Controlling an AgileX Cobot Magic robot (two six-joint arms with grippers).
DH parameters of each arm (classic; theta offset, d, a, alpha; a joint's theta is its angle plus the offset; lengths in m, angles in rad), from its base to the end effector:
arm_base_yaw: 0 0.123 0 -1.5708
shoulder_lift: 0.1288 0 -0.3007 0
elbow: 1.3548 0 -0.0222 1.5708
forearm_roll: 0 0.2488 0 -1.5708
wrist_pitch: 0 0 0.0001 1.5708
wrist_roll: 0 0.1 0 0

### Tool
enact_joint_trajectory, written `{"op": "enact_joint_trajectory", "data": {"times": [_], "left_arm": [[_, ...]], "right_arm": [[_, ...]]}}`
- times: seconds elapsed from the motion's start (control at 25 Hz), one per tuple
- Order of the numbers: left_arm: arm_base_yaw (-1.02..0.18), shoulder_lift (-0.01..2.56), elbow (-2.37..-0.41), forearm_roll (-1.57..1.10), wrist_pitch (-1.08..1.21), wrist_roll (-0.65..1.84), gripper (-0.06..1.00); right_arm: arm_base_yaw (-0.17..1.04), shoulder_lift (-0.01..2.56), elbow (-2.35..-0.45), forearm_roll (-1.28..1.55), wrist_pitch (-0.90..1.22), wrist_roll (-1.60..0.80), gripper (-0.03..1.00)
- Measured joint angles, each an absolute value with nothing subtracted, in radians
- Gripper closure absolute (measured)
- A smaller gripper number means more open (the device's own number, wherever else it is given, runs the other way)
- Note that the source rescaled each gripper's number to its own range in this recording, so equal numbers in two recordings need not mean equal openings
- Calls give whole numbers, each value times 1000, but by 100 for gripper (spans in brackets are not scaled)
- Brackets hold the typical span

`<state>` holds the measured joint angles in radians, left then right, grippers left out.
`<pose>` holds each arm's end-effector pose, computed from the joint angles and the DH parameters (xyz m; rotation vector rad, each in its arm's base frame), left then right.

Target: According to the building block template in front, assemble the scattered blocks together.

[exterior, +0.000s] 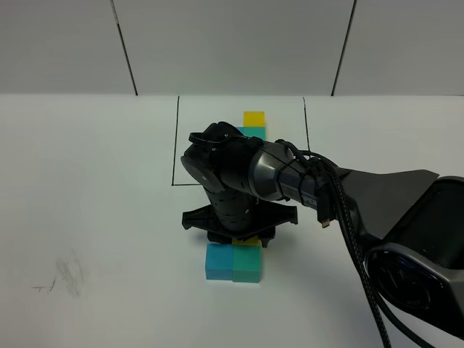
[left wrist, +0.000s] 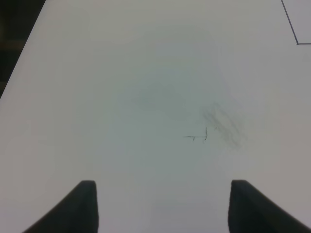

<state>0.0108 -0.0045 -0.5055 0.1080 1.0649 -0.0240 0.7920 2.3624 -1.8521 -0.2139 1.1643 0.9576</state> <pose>-0.0163 0.0093 0.2738 -0.0413 2.0355 0.1208 0.3471 0.3239 0.1251 0.1184 2.9926 -0.2076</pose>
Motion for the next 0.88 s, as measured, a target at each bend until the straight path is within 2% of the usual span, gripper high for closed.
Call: {"op": "enact_joint_trajectory", "data": {"times": [0.2, 0.32, 0.48, 0.88], "left_arm": [[11, -5, -506, 108, 1065, -24, 57], [11, -5, -506, 108, 1065, -24, 57], [11, -5, -506, 108, 1064, -24, 57], [11, -5, -506, 108, 1064, -24, 57]], "right_arm": [[792, 2363, -1852, -227, 1163, 915, 28], [792, 2362, -1852, -249, 1163, 900, 17], [792, 2333, -1852, -275, 1162, 898, 14], [792, 2123, -1852, -488, 1202, 821, 13]]}}
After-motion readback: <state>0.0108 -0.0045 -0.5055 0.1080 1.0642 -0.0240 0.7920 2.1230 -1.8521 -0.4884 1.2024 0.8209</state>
